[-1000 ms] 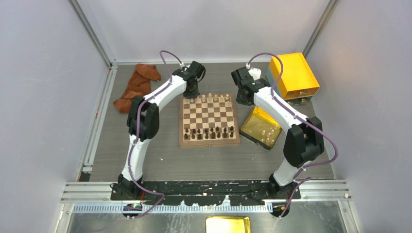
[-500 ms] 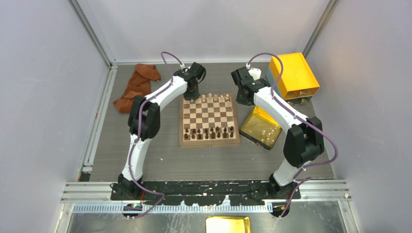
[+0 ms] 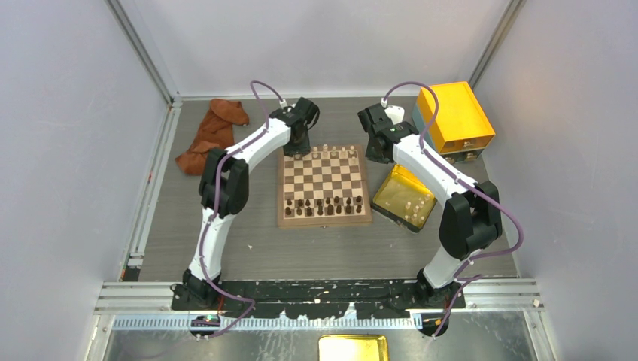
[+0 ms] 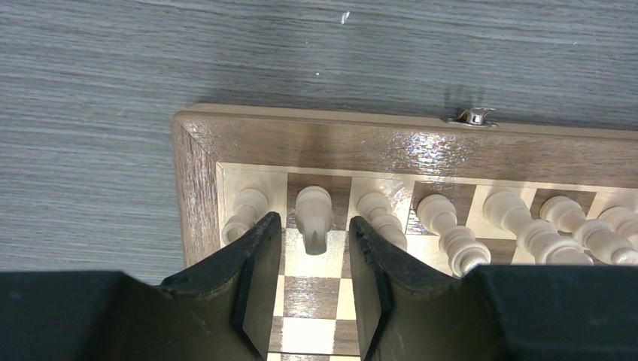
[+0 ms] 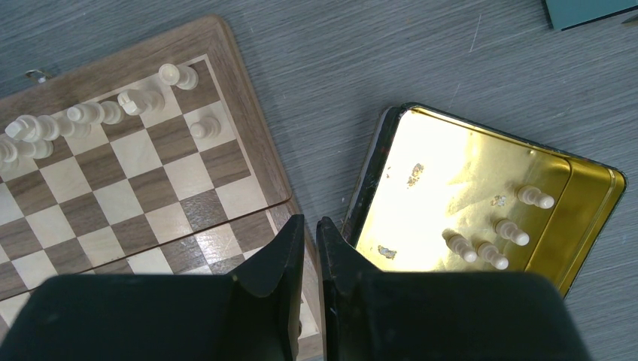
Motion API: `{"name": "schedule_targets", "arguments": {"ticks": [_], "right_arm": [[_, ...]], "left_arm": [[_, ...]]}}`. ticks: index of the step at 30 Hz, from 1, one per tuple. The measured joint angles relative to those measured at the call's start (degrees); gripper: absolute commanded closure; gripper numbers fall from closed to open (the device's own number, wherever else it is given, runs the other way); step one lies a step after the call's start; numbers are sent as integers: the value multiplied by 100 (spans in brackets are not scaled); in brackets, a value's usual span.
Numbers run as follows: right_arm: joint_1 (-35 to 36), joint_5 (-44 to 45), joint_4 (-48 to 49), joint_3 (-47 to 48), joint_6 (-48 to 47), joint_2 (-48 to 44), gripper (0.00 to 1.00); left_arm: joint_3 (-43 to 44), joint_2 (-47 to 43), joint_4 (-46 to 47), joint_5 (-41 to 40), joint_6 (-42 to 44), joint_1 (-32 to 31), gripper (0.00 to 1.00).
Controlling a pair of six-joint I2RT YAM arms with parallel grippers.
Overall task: Set up the chess pieces on the board
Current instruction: Adjust the chess piece on the chessboard.
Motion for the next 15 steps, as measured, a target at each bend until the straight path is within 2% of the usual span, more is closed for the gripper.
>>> {"name": "schedule_targets", "arguments": {"ticks": [9,15], "right_arm": [[0,0,2,0,0,2,82],[0,2,0,0,-2,2,82]], "left_arm": [[0,0,2,-13,2,0,61],[0,0,2,-55,2,0,68]]}}
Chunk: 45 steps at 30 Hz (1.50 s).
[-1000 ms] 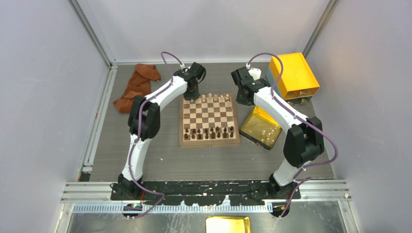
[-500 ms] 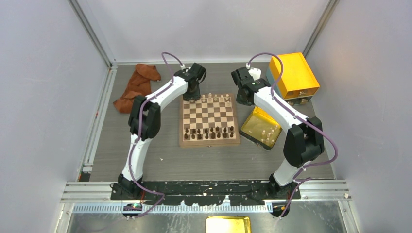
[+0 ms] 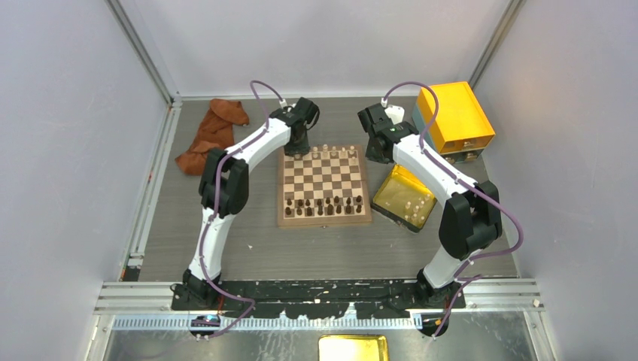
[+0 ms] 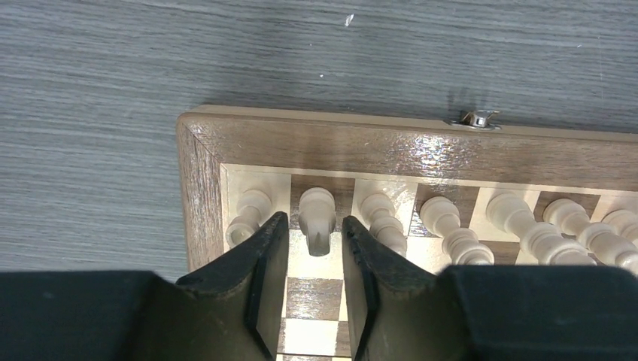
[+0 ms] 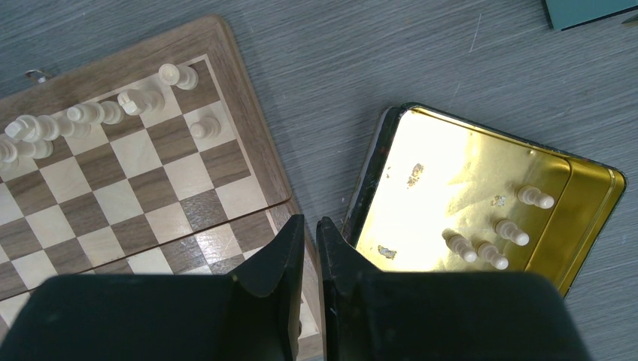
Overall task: Set up the chess pieces on the board
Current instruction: Adjust the chess piece on the chessboard.
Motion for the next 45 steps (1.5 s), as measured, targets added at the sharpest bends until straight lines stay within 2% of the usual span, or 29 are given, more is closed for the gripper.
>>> {"name": "schedule_targets", "arguments": {"ticks": [4,9,45], "right_arm": [[0,0,2,0,0,0,83],[0,-2,0,0,0,0,83],[0,-2,0,0,2,0,83]], "left_arm": [[0,0,0,-37,2,0,73],[22,0,-2,-63,2,0,75],[177,-4,4,-140,166,0,72]]}}
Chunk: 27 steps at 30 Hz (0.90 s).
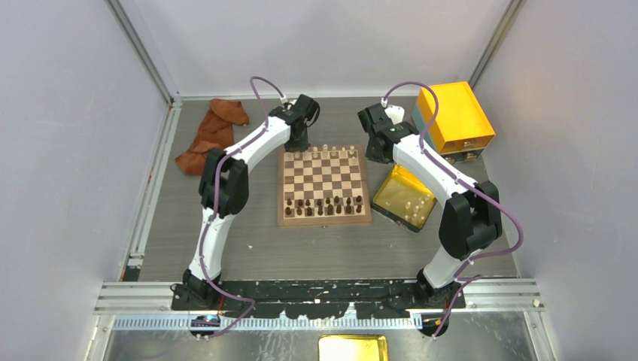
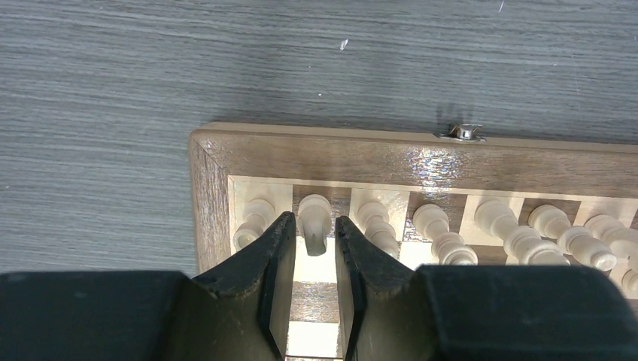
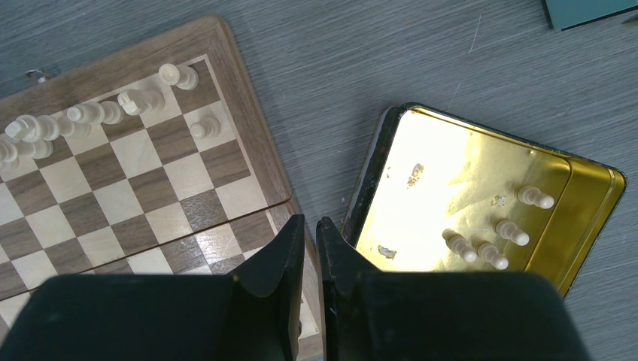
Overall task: Set up the chess pieces on the board
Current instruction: Adjust the chess piece on the chessboard.
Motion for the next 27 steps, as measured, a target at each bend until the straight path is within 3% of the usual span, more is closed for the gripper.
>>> {"name": "schedule_targets", "arguments": {"ticks": [27], "right_arm": [[0,2,0,0,-2,0,83]], "left_arm": [[28,0,31,24,87,-2,72]]}}
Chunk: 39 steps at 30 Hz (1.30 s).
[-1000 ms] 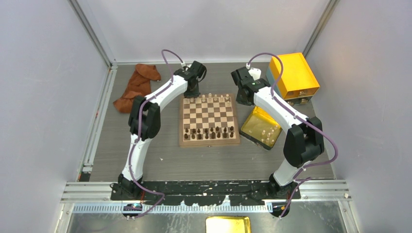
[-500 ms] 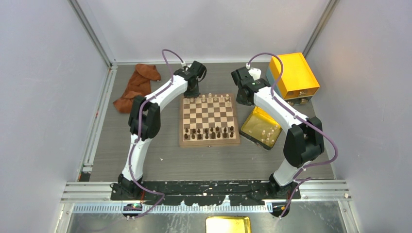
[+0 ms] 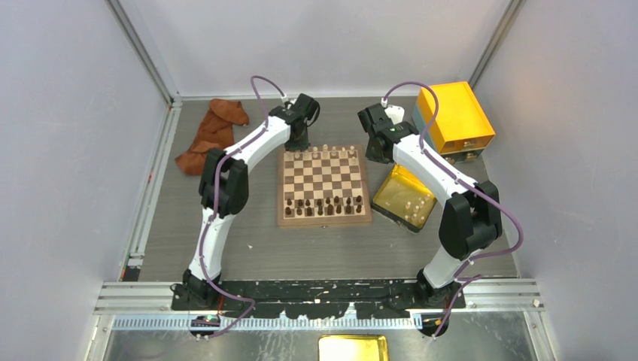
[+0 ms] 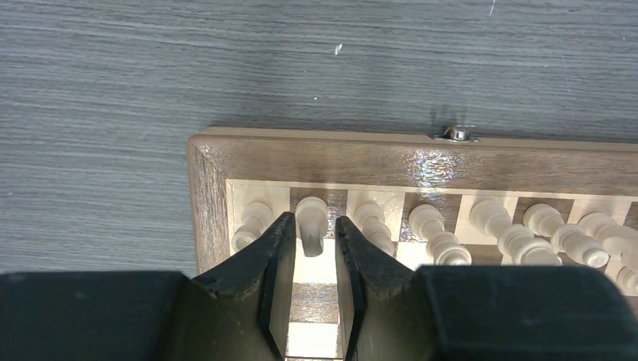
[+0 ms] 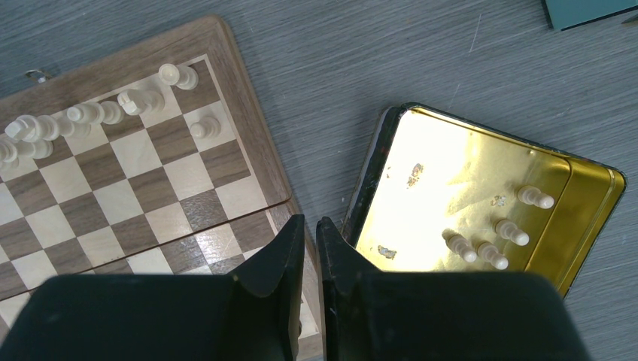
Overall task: Set up the chess pieces on the board
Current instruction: Adjust the chess piece on the chessboard, then pick up the chess piece from the storage box.
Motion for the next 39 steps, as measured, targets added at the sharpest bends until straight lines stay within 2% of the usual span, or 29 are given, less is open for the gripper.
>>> {"name": "schedule_targets", "arguments": {"ticks": [16,20,24,28,32,34,37,39], "right_arm": [[0,24,-2,52,-20,-2,83],[0,105,-9,52,-35,-2,81],[0,256,-11,52,-39,-20,75],[-33,385,-42,48,-37,-120,66],[-76,518,-129,-24,-9,-297,63],[-107,579,-186,-146,35,-413,57],[-192,658,-476,-568,247,-667,55],[-251,645,-415,-702,334,-730,55]], "left_arm": [[66,-157,13,-85,22,0,70],[66,-433,-4,-177,22,0,68],[-133,-1038,72,-295,42,0,64],[-466,-1917,162,-433,68,0,46],[-811,-2730,236,-577,146,0,32],[-1012,-3049,243,-636,190,0,24],[-1569,-3663,232,-730,240,0,10],[-1663,-3735,295,-734,269,0,8]]}}
